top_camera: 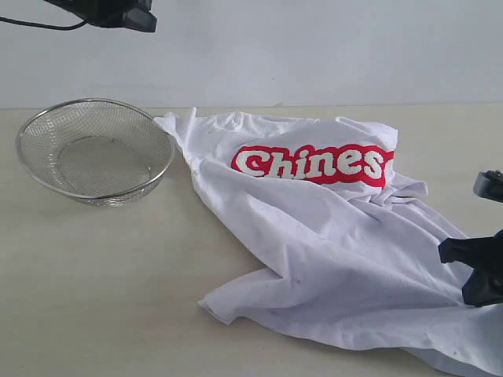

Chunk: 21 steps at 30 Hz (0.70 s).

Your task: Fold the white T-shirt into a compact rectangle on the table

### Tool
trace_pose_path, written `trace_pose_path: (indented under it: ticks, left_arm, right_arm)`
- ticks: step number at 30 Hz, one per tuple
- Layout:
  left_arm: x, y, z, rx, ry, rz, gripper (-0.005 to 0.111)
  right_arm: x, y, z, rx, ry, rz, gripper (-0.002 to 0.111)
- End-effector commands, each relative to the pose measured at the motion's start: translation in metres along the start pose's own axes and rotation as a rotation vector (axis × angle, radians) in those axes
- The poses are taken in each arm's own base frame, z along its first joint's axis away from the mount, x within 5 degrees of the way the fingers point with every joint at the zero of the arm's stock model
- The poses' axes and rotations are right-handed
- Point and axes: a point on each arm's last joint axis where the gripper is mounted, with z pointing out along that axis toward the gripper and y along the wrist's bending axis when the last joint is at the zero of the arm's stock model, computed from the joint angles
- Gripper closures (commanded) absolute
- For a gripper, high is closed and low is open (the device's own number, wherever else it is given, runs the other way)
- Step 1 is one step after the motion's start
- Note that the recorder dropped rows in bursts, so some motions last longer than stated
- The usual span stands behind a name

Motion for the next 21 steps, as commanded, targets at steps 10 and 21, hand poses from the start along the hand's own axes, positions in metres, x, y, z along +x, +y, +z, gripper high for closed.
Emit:
trace_pose_path:
  ticks: [10,21]
  left_arm:
    - [0.041,-0.040,0.011,0.391,0.130,-0.113,0.102]
    - [0.142,-0.085,0.029,0.394,0.245,-0.183,0.102]
  right_arm:
    - [-0.002,0.012,0.000,-0.042,-0.037,-0.150,0.106]
    - [-0.019,0.080,-0.006,-0.115,-0.087,-0.407,0.106]
